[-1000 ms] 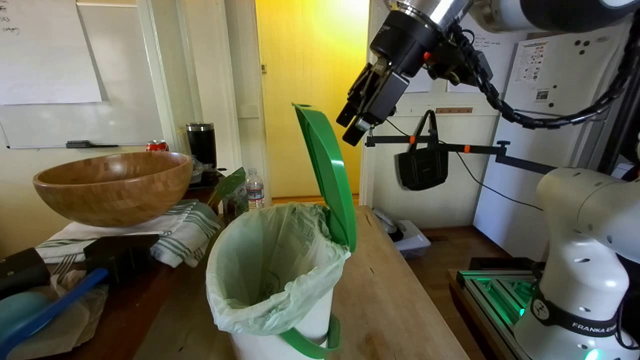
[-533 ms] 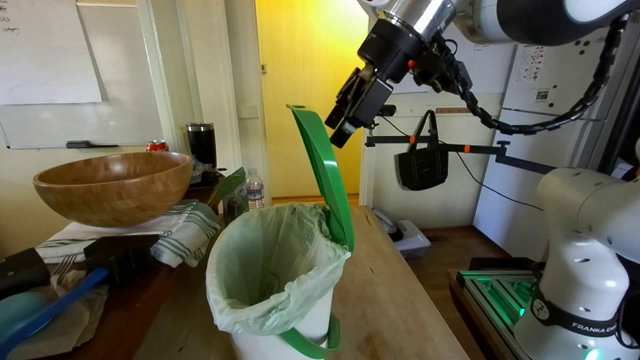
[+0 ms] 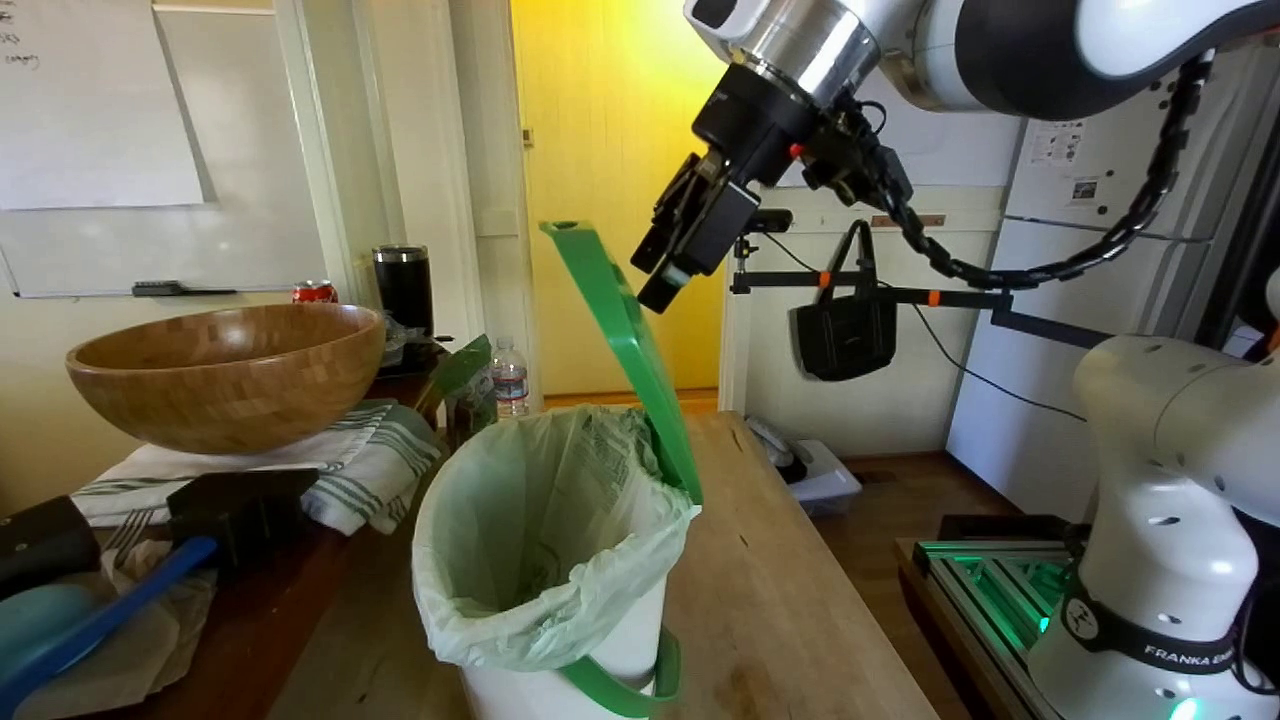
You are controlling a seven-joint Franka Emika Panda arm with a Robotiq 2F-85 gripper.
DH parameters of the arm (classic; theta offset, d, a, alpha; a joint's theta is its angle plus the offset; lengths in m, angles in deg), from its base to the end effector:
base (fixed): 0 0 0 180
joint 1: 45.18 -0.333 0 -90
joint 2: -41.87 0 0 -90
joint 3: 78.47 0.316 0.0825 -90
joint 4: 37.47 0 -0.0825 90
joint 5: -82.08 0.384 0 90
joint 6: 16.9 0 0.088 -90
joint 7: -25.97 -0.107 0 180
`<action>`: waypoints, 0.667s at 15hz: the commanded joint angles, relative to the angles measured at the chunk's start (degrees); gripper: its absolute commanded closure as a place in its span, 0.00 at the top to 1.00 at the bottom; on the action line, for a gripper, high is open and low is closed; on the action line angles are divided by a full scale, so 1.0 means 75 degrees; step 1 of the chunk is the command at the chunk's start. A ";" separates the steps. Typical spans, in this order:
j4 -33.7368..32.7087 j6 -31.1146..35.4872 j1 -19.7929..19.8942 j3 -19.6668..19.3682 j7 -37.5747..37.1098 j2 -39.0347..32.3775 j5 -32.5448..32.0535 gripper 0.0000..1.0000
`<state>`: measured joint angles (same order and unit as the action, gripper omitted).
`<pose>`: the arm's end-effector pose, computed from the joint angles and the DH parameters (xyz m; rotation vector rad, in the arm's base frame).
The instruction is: Close the bin
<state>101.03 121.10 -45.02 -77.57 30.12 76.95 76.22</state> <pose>0.4117 0.0058 0.5920 2.8843 0.2023 0.8944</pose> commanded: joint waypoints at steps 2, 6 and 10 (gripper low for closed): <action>0.0102 0.0248 -0.0082 -0.0086 0.0156 -0.0258 0.0000 1.00; 0.0075 0.0406 -0.0141 -0.0111 0.0297 -0.0480 0.0020 1.00; 0.0025 0.0392 -0.0179 -0.0088 0.0295 -0.0611 0.0067 1.00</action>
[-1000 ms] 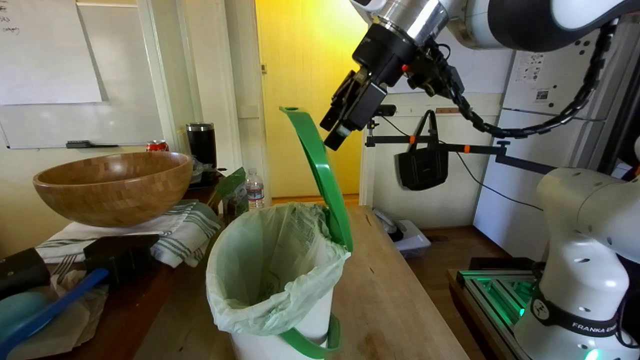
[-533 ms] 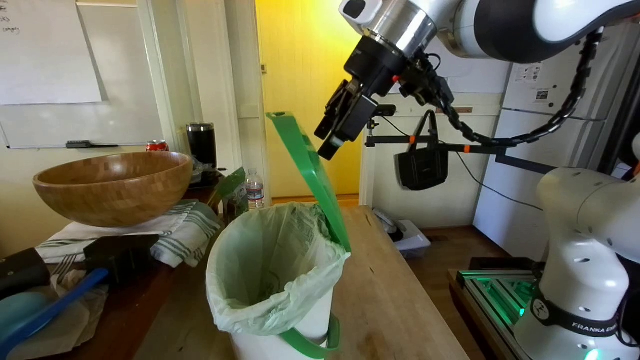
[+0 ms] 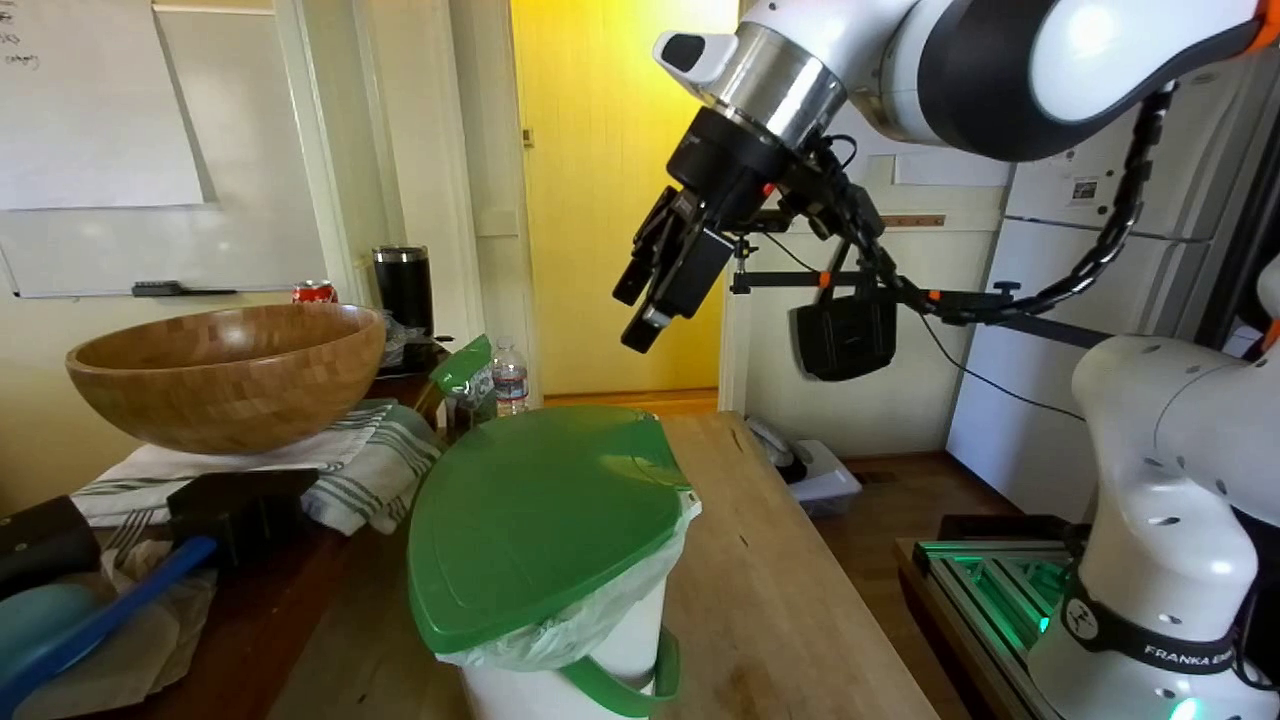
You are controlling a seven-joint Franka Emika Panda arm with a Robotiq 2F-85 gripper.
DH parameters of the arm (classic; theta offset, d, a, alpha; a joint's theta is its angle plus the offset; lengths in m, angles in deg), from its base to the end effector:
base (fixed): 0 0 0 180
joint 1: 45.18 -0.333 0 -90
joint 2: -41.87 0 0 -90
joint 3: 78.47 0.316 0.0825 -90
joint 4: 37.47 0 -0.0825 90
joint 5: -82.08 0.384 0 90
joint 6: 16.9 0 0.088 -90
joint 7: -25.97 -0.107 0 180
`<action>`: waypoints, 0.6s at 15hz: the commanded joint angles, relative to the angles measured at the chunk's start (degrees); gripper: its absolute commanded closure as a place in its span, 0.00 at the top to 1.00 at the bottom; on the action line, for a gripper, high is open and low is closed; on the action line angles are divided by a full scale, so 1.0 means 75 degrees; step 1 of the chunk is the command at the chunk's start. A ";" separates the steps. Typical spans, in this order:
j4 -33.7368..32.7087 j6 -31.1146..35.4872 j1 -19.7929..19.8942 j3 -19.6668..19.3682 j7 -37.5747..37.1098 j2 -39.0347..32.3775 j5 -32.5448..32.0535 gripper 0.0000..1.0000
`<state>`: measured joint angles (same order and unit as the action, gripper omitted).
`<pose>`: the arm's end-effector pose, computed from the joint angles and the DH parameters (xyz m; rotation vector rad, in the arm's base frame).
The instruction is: Close the bin
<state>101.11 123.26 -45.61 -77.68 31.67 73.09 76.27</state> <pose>0.4297 0.0099 0.5679 2.8948 0.2608 0.8486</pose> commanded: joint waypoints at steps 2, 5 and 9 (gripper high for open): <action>-0.0027 -0.0050 -0.0081 -0.0049 0.0020 -0.0075 0.0056 1.00; -0.0153 -0.0394 0.0029 0.0045 -0.0248 0.0012 0.0029 1.00; -0.0442 -0.1289 0.0170 0.0193 -0.0813 0.0105 0.0014 1.00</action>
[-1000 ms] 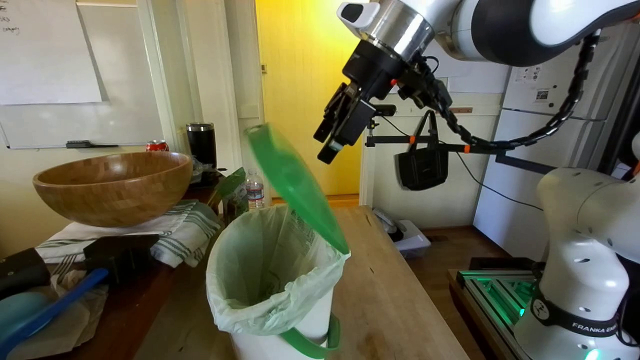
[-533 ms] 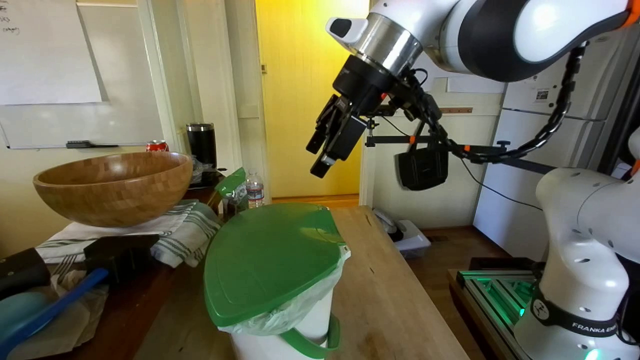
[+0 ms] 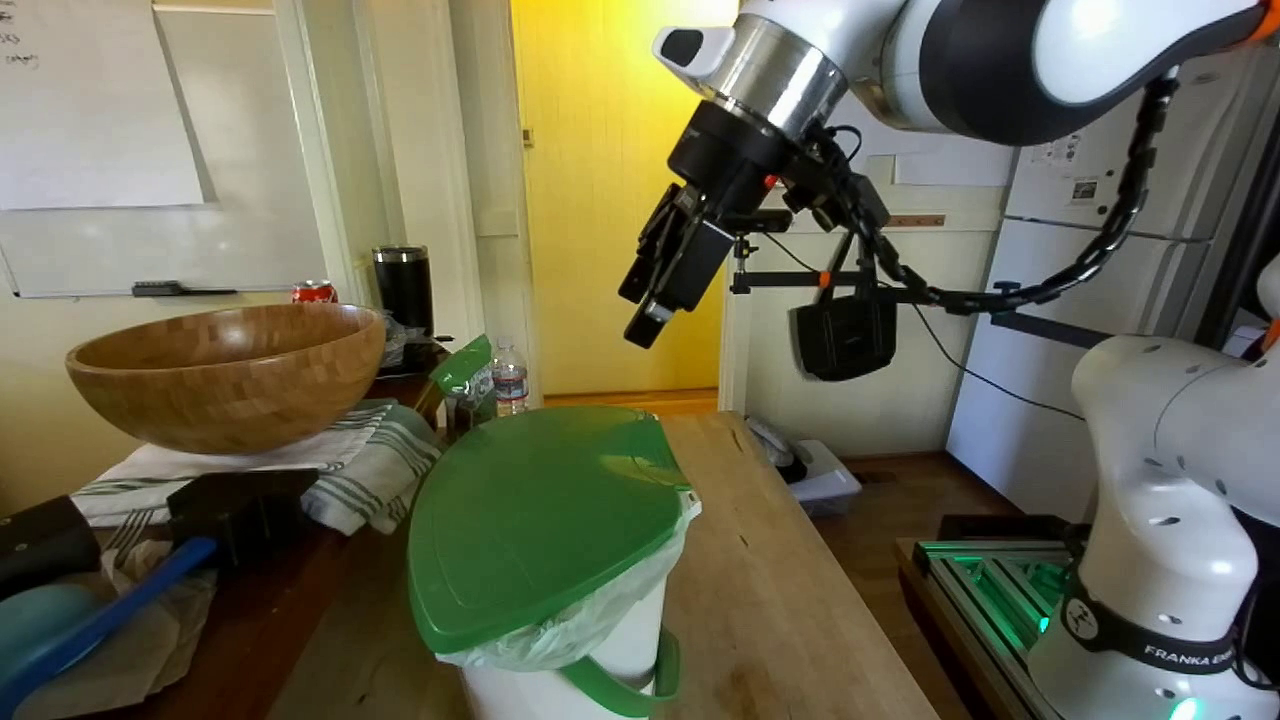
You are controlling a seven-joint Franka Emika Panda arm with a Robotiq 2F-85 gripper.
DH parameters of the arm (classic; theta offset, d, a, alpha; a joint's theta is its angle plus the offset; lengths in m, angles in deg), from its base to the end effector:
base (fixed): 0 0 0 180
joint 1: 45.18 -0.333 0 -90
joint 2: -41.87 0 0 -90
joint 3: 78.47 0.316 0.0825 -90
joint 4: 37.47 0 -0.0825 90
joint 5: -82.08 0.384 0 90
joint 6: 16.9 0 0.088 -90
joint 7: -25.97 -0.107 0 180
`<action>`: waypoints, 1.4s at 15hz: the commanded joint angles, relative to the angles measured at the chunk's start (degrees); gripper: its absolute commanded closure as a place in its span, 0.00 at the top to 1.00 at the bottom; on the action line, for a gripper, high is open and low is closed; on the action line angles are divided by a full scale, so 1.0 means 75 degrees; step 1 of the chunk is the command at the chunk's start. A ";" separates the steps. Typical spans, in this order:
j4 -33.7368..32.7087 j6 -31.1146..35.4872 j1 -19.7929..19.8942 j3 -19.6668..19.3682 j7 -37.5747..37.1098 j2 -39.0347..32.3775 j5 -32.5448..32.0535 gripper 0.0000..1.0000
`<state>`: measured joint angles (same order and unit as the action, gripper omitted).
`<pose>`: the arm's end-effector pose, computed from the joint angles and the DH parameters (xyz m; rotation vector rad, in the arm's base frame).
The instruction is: Close the bin
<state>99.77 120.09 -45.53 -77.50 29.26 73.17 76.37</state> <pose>0.4287 0.0101 0.5735 2.9217 0.1967 0.8101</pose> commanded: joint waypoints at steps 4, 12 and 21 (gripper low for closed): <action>-0.0568 -0.1949 0.0114 0.0177 -0.0742 0.0109 0.0064 1.00; -0.0663 -0.2646 0.0044 0.0099 -0.0663 0.0101 0.0054 1.00; -0.0667 -0.2662 0.0044 0.0101 -0.0663 0.0099 0.0046 1.00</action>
